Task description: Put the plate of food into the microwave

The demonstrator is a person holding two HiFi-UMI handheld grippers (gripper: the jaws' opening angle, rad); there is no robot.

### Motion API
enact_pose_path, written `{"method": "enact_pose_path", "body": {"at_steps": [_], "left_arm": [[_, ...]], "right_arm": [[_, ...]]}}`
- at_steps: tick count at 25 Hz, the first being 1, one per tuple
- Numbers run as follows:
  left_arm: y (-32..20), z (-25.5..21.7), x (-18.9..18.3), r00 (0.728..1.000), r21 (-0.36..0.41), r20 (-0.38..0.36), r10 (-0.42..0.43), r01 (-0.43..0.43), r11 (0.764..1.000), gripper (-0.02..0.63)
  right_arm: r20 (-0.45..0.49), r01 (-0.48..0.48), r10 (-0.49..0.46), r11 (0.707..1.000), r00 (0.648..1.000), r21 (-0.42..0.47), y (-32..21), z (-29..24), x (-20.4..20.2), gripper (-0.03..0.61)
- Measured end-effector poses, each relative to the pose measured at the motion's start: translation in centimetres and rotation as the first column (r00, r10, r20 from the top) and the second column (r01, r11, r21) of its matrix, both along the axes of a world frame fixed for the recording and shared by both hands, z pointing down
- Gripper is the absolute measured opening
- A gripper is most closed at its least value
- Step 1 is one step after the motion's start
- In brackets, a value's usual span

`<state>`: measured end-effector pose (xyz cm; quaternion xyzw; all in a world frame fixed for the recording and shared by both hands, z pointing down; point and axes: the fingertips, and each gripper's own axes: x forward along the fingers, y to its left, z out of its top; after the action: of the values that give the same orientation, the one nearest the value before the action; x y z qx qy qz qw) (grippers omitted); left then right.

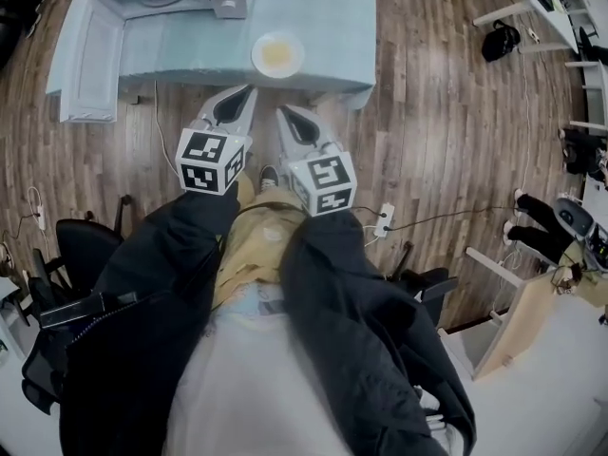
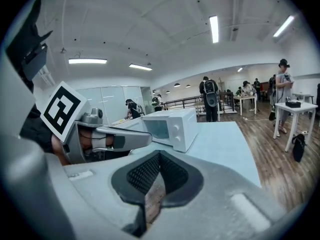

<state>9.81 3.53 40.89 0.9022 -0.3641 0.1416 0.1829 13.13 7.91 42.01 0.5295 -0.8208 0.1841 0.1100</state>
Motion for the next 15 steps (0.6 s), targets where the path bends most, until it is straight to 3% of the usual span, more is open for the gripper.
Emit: {"method": "enact_pose_path", "body": {"at_steps": [7, 15], "left_arm": [[-6.2, 1.5, -4.4, 0.999, -0.052, 0.011, -0.044, 0.044, 0.998, -0.002], [-11.1, 4.3, -7.2, 1.0, -0.131, 0.017, -0.014, 0.016, 0.991, -0.002]], "right_arm": [[0.025, -0.013, 0.016, 0.995, 1.0, -0.102, -5.9, 2.2, -2.1, 0.002], [0.033, -0.056, 0.066, 0.97, 0.997, -0.238, -10.4, 6.4, -3.6, 0.003]]}}
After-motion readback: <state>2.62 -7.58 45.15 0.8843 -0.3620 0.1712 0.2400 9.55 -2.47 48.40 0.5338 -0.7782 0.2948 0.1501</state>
